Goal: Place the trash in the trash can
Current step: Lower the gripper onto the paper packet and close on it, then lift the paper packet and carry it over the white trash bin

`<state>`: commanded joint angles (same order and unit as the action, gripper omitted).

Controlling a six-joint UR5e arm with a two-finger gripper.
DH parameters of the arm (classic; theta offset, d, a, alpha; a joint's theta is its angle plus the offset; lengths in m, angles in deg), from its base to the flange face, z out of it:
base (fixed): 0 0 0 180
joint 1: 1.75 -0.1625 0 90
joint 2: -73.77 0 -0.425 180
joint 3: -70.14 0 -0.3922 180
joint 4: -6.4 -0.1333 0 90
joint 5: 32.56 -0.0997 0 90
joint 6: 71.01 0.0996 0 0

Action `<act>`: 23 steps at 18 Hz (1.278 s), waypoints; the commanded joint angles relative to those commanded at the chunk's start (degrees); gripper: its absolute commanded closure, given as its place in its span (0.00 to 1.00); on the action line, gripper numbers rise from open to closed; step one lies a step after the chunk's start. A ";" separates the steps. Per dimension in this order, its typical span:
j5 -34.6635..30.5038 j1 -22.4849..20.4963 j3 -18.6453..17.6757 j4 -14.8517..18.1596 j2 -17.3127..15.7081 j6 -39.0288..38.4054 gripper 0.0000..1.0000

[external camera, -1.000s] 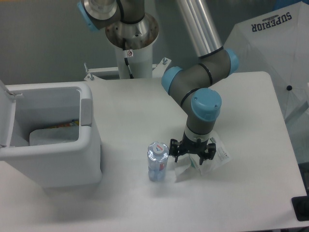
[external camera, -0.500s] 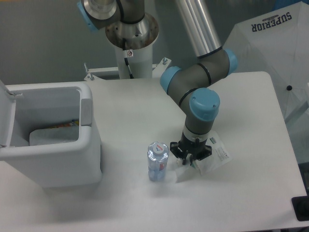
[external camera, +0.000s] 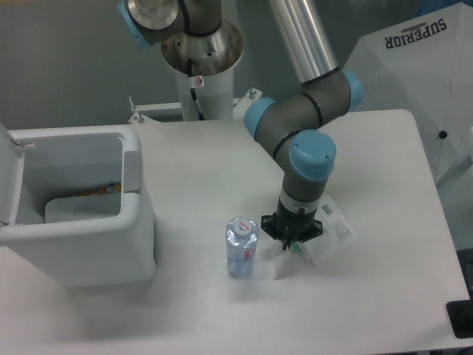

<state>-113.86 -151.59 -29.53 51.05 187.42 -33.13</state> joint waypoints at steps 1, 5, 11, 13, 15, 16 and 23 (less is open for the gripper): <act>0.18 -0.97 0.09 0.00 -1.14 0.00 1.00; 1.66 -5.18 1.32 0.00 -5.72 -6.66 1.00; 12.38 -10.47 9.30 0.00 -8.01 -22.98 0.96; 13.36 -10.73 12.12 -0.09 -8.36 -28.54 0.98; 13.80 -10.38 14.14 -0.09 -8.88 -31.71 0.98; 14.15 -10.12 15.11 -0.09 -9.67 -33.99 0.98; 20.39 -9.59 18.64 0.09 -19.07 -55.26 0.98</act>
<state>-93.47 -161.18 -10.89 51.13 168.35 -88.39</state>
